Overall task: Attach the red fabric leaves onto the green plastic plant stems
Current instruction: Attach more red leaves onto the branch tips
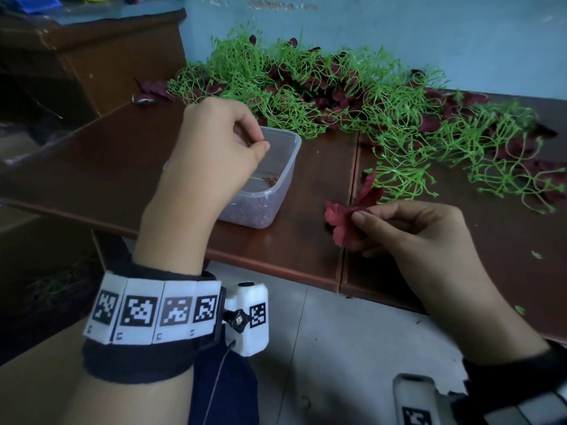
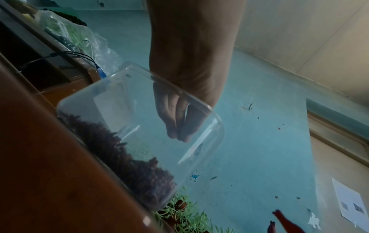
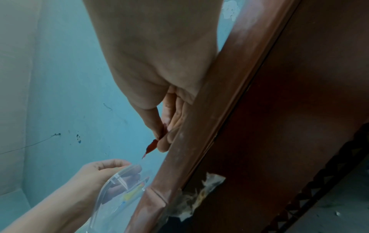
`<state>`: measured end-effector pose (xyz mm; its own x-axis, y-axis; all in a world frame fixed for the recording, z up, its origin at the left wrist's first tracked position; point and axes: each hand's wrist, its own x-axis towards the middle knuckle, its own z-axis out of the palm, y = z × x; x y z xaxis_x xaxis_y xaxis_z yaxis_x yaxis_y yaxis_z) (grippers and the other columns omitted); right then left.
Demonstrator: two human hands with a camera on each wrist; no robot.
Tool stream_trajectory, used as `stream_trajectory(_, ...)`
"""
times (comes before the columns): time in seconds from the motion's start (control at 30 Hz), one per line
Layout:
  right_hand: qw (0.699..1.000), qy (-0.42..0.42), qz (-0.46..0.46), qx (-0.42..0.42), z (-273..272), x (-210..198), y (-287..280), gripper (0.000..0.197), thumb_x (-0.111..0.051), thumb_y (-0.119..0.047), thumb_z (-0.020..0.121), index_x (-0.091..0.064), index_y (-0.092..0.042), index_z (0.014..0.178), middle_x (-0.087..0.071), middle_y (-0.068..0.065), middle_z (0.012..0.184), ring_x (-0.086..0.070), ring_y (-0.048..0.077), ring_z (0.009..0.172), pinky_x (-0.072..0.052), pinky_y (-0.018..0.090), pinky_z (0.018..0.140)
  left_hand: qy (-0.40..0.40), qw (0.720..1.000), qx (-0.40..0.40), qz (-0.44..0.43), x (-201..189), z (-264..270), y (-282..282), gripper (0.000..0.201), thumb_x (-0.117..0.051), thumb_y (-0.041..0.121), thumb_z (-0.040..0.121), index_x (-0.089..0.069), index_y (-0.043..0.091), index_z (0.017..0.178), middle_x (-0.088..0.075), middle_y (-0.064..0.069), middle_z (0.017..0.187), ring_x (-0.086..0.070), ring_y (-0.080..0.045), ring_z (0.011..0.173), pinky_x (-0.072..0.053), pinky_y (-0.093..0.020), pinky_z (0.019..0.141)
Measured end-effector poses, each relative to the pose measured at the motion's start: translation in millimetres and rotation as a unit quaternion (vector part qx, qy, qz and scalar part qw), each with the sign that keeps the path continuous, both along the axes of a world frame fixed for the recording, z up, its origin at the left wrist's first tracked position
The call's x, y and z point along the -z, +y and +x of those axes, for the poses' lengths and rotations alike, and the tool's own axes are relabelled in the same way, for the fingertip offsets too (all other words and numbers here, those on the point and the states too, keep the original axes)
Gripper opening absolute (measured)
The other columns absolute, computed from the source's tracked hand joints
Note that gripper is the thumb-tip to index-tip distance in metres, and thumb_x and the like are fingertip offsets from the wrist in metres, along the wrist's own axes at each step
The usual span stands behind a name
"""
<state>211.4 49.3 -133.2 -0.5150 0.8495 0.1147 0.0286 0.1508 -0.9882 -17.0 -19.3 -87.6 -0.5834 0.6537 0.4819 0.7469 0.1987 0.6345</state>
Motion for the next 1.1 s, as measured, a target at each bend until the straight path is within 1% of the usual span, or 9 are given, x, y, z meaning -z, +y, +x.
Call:
stream_trajectory(0.2, 1.0, 0.003, 0.007, 0.015, 4.5, -0.4, -1.7, 0.007, -0.074, -0.01, 0.084, -0.075, -0.01, 0.078, -0.075, 0.006, 0.068, -0.07, 0.019, 0.06, -0.056, 0.021, 0.056, 0.009, 1.0, 0.018, 0.004, 2.0, -1.4, -1.9, 0.01, -0.073, 0.012, 0.091, -0.074, 0.021, 0.089, -0.066, 0.014, 0.075, -0.059, 0.006, 0.06, -0.042, -0.001, 0.06)
stream_trajectory(0.23, 1.0, 0.002, 0.01, 0.017, 5.5, -0.3, -1.5, 0.007, -0.074, -0.01, 0.085, -0.075, -0.011, 0.078, -0.075, 0.006, 0.067, -0.069, 0.018, 0.059, -0.056, 0.021, 0.056, 0.011, 1.0, 0.015, 0.002, 2.7, -1.4, -1.8, 0.01, -0.072, 0.014, 0.092, -0.073, 0.023, 0.089, -0.065, 0.013, 0.076, -0.059, 0.004, 0.061, -0.043, -0.002, 0.061)
stream_trajectory(0.33, 1.0, 0.0, 0.017, 0.022, 8.9, -0.7, -1.8, 0.006, -0.074, -0.011, 0.085, -0.075, -0.011, 0.079, -0.075, 0.005, 0.067, -0.067, 0.011, 0.055, -0.053, 0.019, 0.054, 0.009, 1.0, 0.008, 0.006, 4.6, 0.0, -3.1, 0.01, -0.077, 0.024, 0.09, -0.069, 0.026, 0.084, -0.065, 0.013, 0.075, -0.061, 0.0, 0.064, -0.055, -0.021, 0.065)
stream_trajectory(0.43, 0.999, 0.007, 0.021, 0.029, 13.2, -2.0, -3.0, 0.007, -0.073, -0.011, 0.086, -0.075, -0.007, 0.081, -0.075, 0.005, 0.067, -0.065, 0.006, 0.052, -0.051, 0.016, 0.052, 0.003, 1.0, 0.006, 0.011, 5.4, 3.9, -5.7, 0.014, -0.08, 0.029, 0.087, -0.068, 0.026, 0.079, -0.065, 0.013, 0.072, -0.063, -0.002, 0.067, -0.057, -0.03, 0.068)
stream_trajectory(0.57, 0.999, 0.013, 0.025, 0.033, 18.1, -3.6, -5.3, 0.008, -0.073, -0.011, 0.086, -0.074, -0.005, 0.08, -0.075, 0.006, 0.067, -0.067, 0.008, 0.054, -0.05, 0.016, 0.051, 0.004, 1.0, 0.009, 0.029, 5.0, 5.4, -7.4, 0.012, -0.082, 0.026, 0.085, -0.073, 0.02, 0.082, -0.067, 0.012, 0.074, -0.066, 0.0, 0.068, -0.054, -0.016, 0.062)
stream_trajectory(0.67, 0.999, 0.0, 0.021, 0.043, 21.3, -3.6, -4.7, 0.008, -0.072, -0.011, 0.087, -0.074, -0.006, 0.081, -0.075, 0.004, 0.068, -0.068, 0.008, 0.054, -0.05, 0.015, 0.051, 0.017, 0.999, 0.004, 0.032, 5.3, 5.4, -8.3, 0.007, -0.08, 0.027, 0.087, -0.075, 0.023, 0.085, -0.071, 0.009, 0.077, -0.068, -0.002, 0.071, -0.053, -0.021, 0.064)
stream_trajectory(0.8, 0.997, -0.035, 0.013, 0.067, 24.7, -1.5, -1.8, 0.006, -0.072, -0.014, 0.088, -0.077, -0.011, 0.086, -0.077, 0.002, 0.073, -0.073, 0.02, 0.064, -0.06, 0.025, 0.06, 0.035, 0.999, -0.004, 0.03, 7.4, 5.1, -8.3, 0.014, -0.071, 0.016, 0.093, -0.078, 0.026, 0.097, -0.074, 0.002, 0.087, -0.068, -0.004, 0.077, -0.048, -0.011, 0.068)
stream_trajectory(0.93, 0.996, -0.032, -0.002, 0.077, 26.0, -1.7, -1.1, 0.005, -0.073, -0.014, 0.087, -0.077, -0.011, 0.087, -0.077, 0.003, 0.072, -0.073, 0.023, 0.061, -0.06, 0.028, 0.06, 0.044, 0.998, -0.01, 0.036, 7.4, 8.4, -7.2, 0.015, -0.069, 0.018, 0.093, -0.078, 0.029, 0.097, -0.074, 0.003, 0.087, -0.07, -0.007, 0.078, -0.056, -0.027, 0.073)
stream_trajectory(1.1, 0.997, -0.002, -0.036, 0.074, 24.9, 1.0, 1.3, 0.004, -0.073, -0.008, 0.086, -0.074, -0.005, 0.087, -0.076, 0.009, 0.073, -0.074, 0.024, 0.063, -0.061, 0.027, 0.058, 0.018, 0.994, 0.01, 0.111, 3.7, 18.8, -3.9, 0.008, -0.071, 0.017, 0.091, -0.075, 0.023, 0.093, -0.074, 0.007, 0.087, -0.07, 0.003, 0.078, -0.055, -0.011, 0.073)
